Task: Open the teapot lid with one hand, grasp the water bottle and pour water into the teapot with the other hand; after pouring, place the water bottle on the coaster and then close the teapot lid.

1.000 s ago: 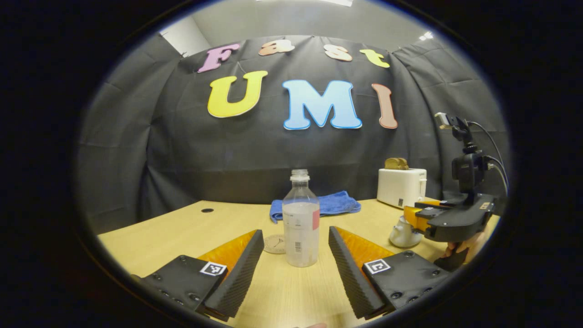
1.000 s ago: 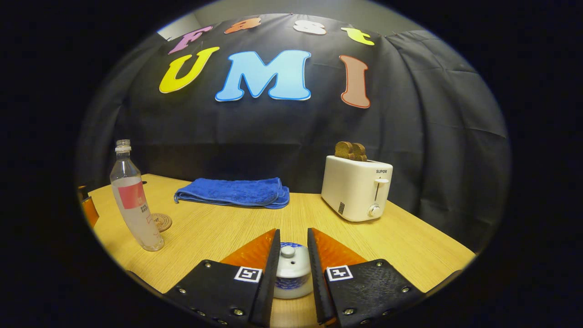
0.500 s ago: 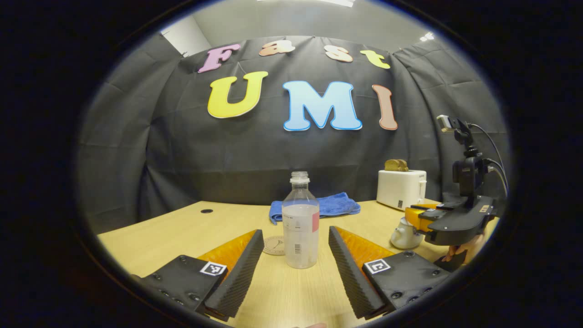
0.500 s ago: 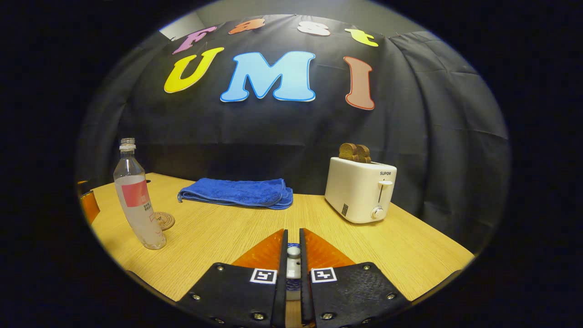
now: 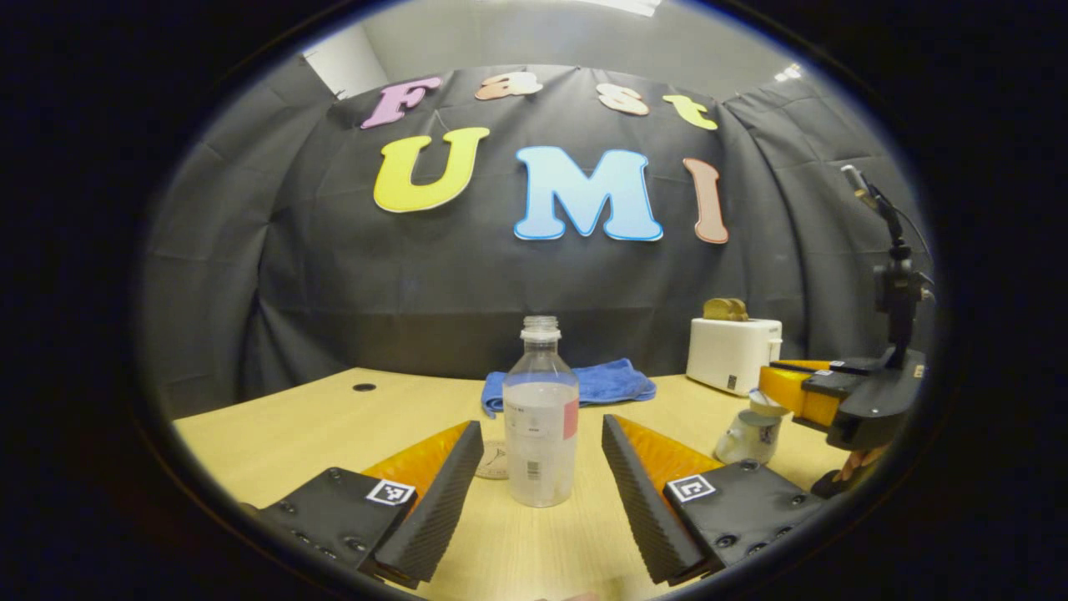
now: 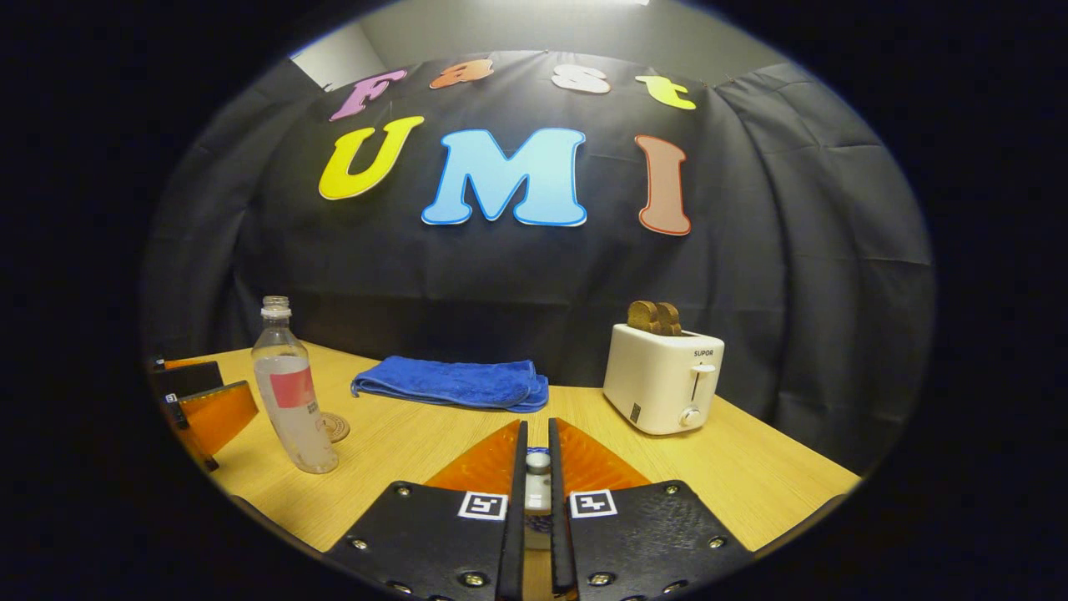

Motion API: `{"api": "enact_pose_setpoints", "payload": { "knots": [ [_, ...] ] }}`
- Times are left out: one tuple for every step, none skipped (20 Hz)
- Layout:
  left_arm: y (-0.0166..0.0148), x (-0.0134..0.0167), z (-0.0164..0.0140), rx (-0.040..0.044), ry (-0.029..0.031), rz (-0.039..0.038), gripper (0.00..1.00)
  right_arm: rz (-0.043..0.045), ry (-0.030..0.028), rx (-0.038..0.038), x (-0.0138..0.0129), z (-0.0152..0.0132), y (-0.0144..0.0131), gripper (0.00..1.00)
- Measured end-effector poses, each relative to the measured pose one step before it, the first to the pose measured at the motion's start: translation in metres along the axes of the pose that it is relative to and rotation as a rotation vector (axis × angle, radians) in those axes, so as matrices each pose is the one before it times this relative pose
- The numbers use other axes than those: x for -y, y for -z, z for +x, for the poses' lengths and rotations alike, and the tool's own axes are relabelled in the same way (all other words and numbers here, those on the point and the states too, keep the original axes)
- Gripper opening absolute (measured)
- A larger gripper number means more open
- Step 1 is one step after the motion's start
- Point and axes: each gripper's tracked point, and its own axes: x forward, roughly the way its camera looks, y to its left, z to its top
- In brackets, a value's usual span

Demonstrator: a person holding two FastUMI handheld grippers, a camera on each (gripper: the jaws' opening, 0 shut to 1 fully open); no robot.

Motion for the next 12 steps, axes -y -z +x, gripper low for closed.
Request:
{"api": "enact_pose_setpoints", "payload": {
  "knots": [
    [-0.00134,-0.00128,0.00711,-0.00344,-0.00337,-0.00021,1.0,-0.00087,-0.00773,0.00496,-0.00144,-0.00128,-0.00048,0.13],
    [-0.0007,-0.00063,0.00815,-0.00276,-0.0025,-0.00097,1.0,0.00276,-0.00578,0.00399,-0.00155,-0.00085,-0.00251,0.13],
    [0.00153,-0.00111,0.00701,-0.00469,-0.00274,-0.00041,0.99,0.00392,-0.00718,0.00253,-0.00114,-0.00071,-0.00057,0.13],
    [0.00139,-0.00004,0.00635,-0.00651,0.00072,0.00121,1.0,0.00191,-0.00466,0.00262,-0.00125,-0.00071,-0.00169,0.13],
    [0.00344,-0.00053,0.00769,-0.00884,-0.00767,0.00668,1.0,-0.00297,-0.00449,0.00867,-0.0006,-0.00064,-0.00104,0.13],
    [0.00211,-0.00077,0.0079,-0.00214,-0.00474,0.00795,1.0,-0.00784,-0.00459,0.00652,-0.00138,-0.00034,-0.00164,0.13],
    [0.00273,0.00088,0.00244,-0.00168,-0.00005,0.00455,1.0,-0.0019,-0.00269,0.00319,-0.00054,-0.00076,-0.00081,0.13],
    [0.00177,0.00116,0.00342,-0.00437,0.00139,0.00429,1.0,-0.00058,-0.00318,0.00192,-0.00067,-0.0004,-0.0007,0.13],
    [0.00236,0.00039,0.0042,-0.00475,0.0018,0.00065,1.0,0.00079,-0.00282,0.00014,-0.00055,0.00004,0.00017,0.13],
    [0.00016,0.0003,0.00466,0.00078,0.00007,-0.00163,1.0,0.00179,-0.00329,-0.00032,-0.00033,-0.00061,0.00004,0.13],
    [0.00051,-0.00202,0.00445,0.00485,-0.00776,-0.00144,1.0,0.00023,-0.00159,0.00142,-0.00093,-0.00029,-0.00007,0.13],
    [0.00038,-0.00126,0.00374,-0.00049,-0.00597,-0.00379,0.99,0.00024,-0.00118,0.00035,0.00007,-0.00142,-0.00095,0.13]
  ]
}}
